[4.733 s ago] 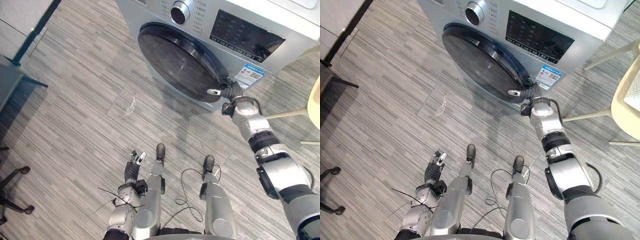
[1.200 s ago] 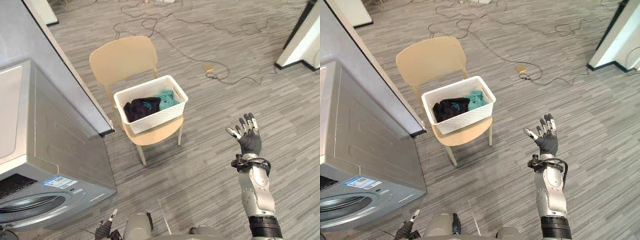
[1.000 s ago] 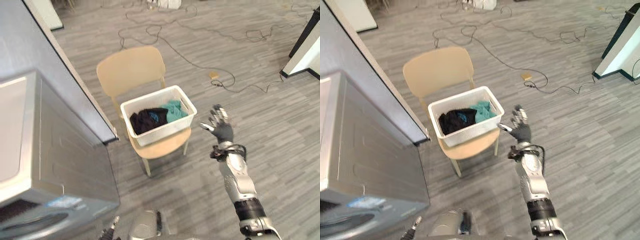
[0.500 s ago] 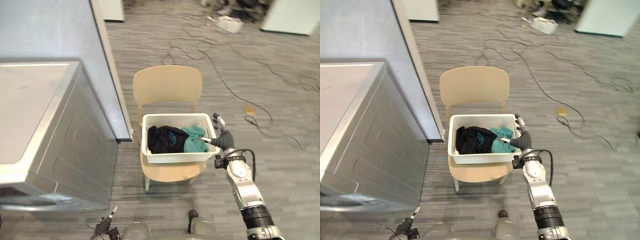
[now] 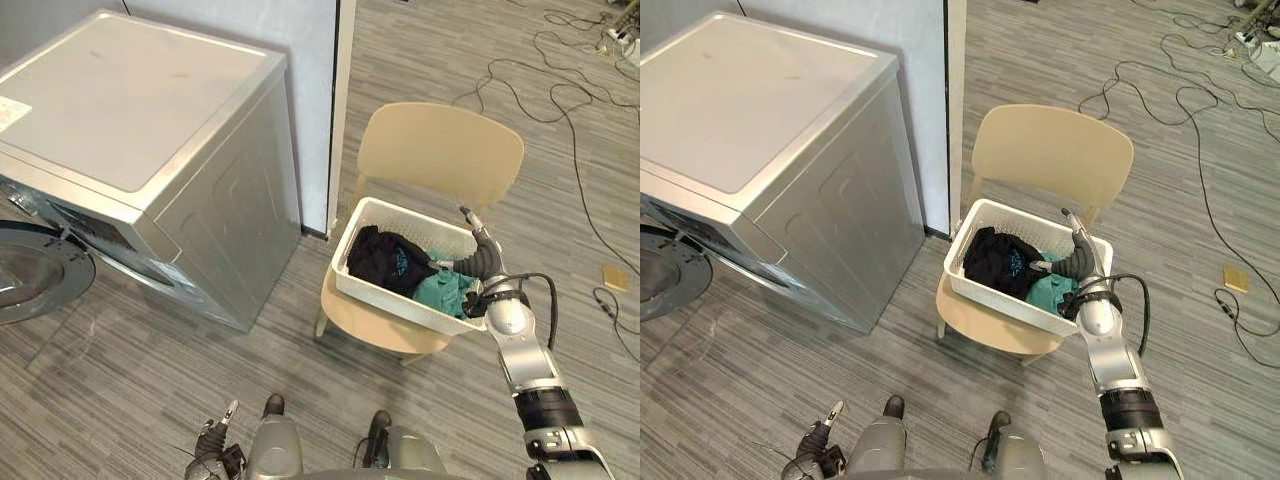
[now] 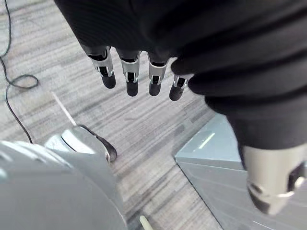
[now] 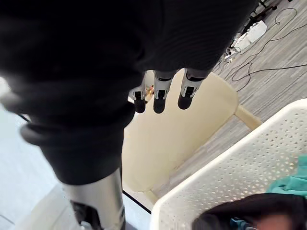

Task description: Pick up the laundry basket with both hands and put the clothes into the washing machine.

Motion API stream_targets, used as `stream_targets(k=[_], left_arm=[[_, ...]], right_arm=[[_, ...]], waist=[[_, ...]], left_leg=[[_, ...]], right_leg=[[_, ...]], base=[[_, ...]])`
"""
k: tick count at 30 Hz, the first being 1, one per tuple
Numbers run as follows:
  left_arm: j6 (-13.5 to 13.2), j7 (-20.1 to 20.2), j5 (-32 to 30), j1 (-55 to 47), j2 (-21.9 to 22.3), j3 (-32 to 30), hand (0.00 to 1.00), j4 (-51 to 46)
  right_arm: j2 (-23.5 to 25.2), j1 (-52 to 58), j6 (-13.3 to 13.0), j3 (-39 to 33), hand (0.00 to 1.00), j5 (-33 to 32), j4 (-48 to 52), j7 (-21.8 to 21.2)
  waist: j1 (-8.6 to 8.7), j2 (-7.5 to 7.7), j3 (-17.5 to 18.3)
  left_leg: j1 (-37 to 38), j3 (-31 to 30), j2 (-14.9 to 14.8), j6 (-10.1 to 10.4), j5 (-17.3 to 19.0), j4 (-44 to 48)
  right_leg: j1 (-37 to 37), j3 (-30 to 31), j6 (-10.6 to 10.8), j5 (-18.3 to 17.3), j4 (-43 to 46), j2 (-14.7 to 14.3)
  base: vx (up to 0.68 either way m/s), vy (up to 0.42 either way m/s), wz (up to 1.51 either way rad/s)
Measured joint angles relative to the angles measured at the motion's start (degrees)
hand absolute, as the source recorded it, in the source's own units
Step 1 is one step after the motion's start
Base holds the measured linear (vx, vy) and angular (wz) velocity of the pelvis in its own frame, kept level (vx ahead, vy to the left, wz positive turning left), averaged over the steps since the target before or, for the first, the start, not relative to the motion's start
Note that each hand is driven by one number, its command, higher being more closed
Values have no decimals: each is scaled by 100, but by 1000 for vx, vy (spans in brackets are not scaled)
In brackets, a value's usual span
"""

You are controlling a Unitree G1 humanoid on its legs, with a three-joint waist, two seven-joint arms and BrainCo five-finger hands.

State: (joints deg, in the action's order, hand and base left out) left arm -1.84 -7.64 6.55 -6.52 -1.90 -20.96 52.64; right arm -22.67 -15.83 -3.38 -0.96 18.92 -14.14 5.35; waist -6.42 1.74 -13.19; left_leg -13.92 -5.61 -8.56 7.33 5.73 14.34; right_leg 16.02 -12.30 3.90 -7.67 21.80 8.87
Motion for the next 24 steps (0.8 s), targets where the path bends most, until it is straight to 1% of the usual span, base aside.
stream_targets(k=[1, 2, 3, 4, 5, 7, 8, 9, 11, 14, 16, 19, 21, 23, 24], left_arm=[[0, -1, 0, 7, -4, 3, 0, -2], [0, -3, -1, 42, 0, 16, 0, -2], [-2, -4, -2, 66, 10, 26, 0, -4], [-12, -10, 3, 129, 50, 72, 0, -14], [-57, -14, 15, 161, 98, 114, 0, -40], [-127, -24, 145, 157, 111, 212, 0, -82], [-175, -35, 394, 156, 114, 306, 0, -183], [-195, -37, 493, 156, 124, 335, 0, -265], [-361, -25, 1230, 292, 186, 578, 0, -523], [-488, -4, 1945, 510, 316, 784, 0, -723], [-504, -2, 2359, 777, 399, 925, 0, -784], [-534, -4, 2632, 893, 454, 1090, 0, -1010], [-555, -1, 2698, 1004, 506, 1211, 0, -1057], [-564, 0, 2844, 1037, 541, 1297, 0, -1140], [-586, -1, 2886, 1061, 537, 1370, 0, -1191]], right_arm=[[-190, -177, 1, 68, 0, 162, -228, -2], [-463, -566, 6, 178, 0, 423, -714, 2], [-592, -814, 22, 224, 0, 543, -1023, 12], [-852, -1265, 130, 282, 0, 733, -1542, 49], [-1017, -1569, 219, 294, 0, 876, -1859, 93], [-1102, -1866, 279, 343, 0, 946, -2093, 104], [-1165, -1967, 316, 430, 0, 1046, -2159, 131], [-1165, -2044, 347, 455, 0, 1063, -2248, 150], [-1250, -2377, 469, 655, 0, 1088, -2711, 209], [-1305, -2751, 580, 963, 0, 1080, -3114, 204], [-1390, -3044, 632, 1298, 0, 1075, -3401, 193], [-1440, -3433, 645, 1590, 0, 960, -3620, 197], [-1513, -3872, 647, 1829, 0, 797, -3866, 202], [-1613, -4215, 641, 2082, 0, 683, -3931, 213], [-1686, -4453, 636, 2255, 0, 603, -3974, 221]], waist=[[0, 1, -61], [-11, -36, -226], [-14, -68, -317], [-57, -153, -497], [-82, -253, -631], [-92, -309, -749], [-102, -323, -760], [-97, -327, -762], [-99, -395, -843], [-92, -455, -911], [-81, -519, -1068], [-78, -531, -1078], [-86, -576, -1124], [-134, -592, -1138], [-187, -594, -1139]], left_leg=[[-147, 25, 59, -45, -78, -21], [-274, 62, 121, -42, -155, -62], [-329, 81, 155, -76, -209, -80], [-397, 130, 170, -55, -308, -132], [-450, 158, 190, -70, -405, -164], [-517, 238, 197, -68, -424, -160], [-599, 288, 189, -68, -425, -146], [-638, 303, 182, -67, -426, -147], [-735, 358, 165, -63, -436, -162], [-879, 412, 164, -82, -522, -269], [-913, 433, 162, -60, -605, -350], [-1045, 449, 147, -35, -796, -577], [-1046, 446, 130, -29, -941, -794], [-1097, 455, 100, 12, -1009, -918], [-1175, 468, 82, -2, -1063, -985]], right_leg=[[157, 0, 18, 73, -10, 48], [293, 13, 60, 168, -44, 120], [350, 29, 77, 232, -65, 130], [430, 73, 124, 376, -147, 152], [447, 79, 127, 515, -260, 165], [506, 103, 131, 596, -329, 187], [580, 125, 131, 636, -368, 214], [607, 126, 133, 664, -409, 208], [672, 129, 139, 730, -517, 196], [833, 128, 144, 820, -625, 200], [864, 93, 141, 832, -652, 210], [1024, -15, 116, 849, -688, 217], [1046, -113, 93, 870, -751, 213], [1103, -143, 86, 935, -855, 179], [1179, -147, 78, 998, -942, 148]], base=[[-145, 124, 10], [-65, 86, 3], [-102, 89, -1], [-70, 69, -1], [-51, 58, -2], [15, 66, -9], [34, 76, -13], [49, 53, -11], [37, 15, -7], [18, 7, -2], [37, 3, 8], [42, -18, 16], [40, -30, 16], [14, -13, 3], [5, -22, -6]])
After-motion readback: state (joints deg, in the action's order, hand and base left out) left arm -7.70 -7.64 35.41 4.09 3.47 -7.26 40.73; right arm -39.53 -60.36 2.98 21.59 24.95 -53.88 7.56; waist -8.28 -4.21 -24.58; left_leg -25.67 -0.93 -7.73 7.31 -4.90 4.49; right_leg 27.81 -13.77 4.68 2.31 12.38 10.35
